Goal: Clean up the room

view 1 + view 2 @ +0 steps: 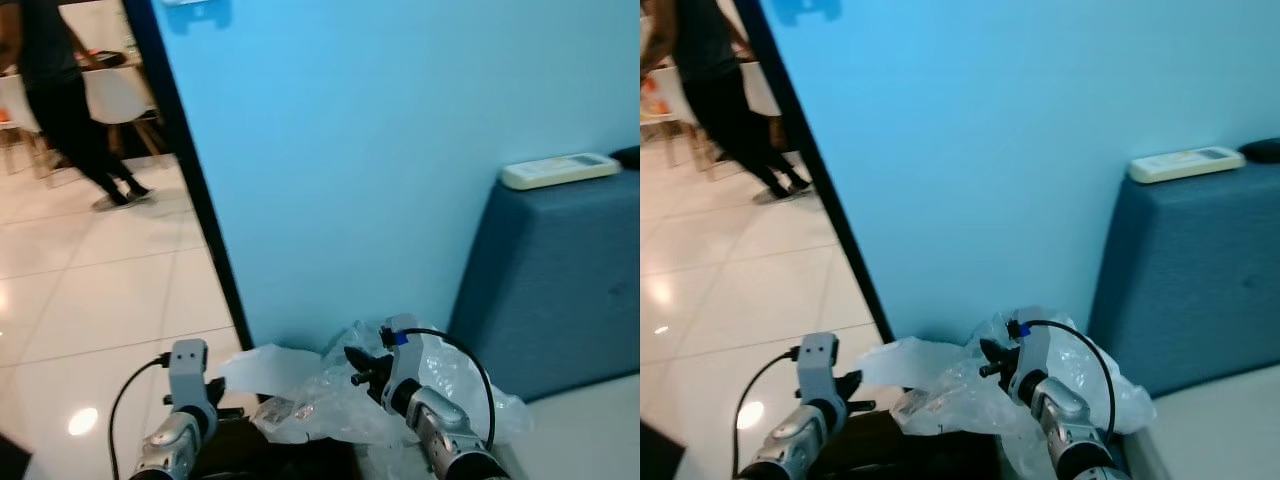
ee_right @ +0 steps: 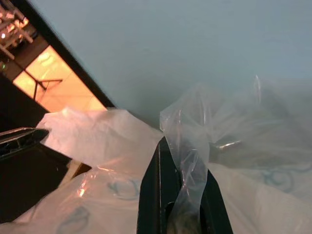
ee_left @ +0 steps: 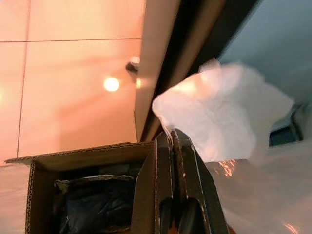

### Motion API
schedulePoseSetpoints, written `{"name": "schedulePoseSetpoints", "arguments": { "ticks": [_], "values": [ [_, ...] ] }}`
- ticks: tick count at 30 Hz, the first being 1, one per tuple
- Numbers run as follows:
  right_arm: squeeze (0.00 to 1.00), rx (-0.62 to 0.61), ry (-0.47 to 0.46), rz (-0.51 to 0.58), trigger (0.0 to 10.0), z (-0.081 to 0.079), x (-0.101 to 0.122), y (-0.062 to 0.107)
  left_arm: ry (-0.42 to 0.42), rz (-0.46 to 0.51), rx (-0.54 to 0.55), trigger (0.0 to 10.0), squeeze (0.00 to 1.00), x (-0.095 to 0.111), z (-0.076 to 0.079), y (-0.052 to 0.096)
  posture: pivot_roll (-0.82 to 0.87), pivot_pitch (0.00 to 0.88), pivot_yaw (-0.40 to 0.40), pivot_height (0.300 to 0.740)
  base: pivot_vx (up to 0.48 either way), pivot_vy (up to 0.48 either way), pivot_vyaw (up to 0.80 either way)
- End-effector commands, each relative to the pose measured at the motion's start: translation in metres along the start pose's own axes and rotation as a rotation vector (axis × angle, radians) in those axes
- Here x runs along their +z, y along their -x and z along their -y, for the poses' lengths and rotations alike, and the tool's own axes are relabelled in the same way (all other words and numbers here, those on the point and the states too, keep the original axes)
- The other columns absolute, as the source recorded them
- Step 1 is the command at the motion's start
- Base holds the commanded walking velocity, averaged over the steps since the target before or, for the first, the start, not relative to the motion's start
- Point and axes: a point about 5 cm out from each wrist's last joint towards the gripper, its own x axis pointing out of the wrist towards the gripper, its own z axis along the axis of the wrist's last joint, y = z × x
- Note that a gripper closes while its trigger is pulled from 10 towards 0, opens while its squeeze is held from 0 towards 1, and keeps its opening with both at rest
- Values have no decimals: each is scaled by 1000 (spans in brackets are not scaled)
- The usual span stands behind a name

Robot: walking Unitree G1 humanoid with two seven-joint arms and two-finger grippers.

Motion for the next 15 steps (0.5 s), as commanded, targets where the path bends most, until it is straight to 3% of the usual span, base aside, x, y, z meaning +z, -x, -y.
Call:
{"name": "schedulePoseSetpoints", "arguments": {
  "ticks": [1, 12, 14, 15],
  "values": [
    [0, 18, -7, 27, 10000, -3, 4, -2, 5, -18, 11, 10000, 0, -3, -4, 2, -69, 0, 40, 740, 0, 0, 644],
    [0, -10, 48, 56, 10000, 8, 20, -1, -91, -194, -15, 10000, 0, -23, -18, 11, -67, 0, 36, 740, 0, 0, 644],
    [0, -58, 77, 51, 10000, 14, 25, -1, -102, -211, -18, 10000, 0, -25, -22, 13, -65, 0, 34, 740, 0, 0, 625],
    [0, -142, 117, 24, 10000, 24, 29, 1, -113, -228, -24, 10000, 0, -26, -26, 15, -61, 0, 31, 740, 0, 0, 525]
  ]
}}
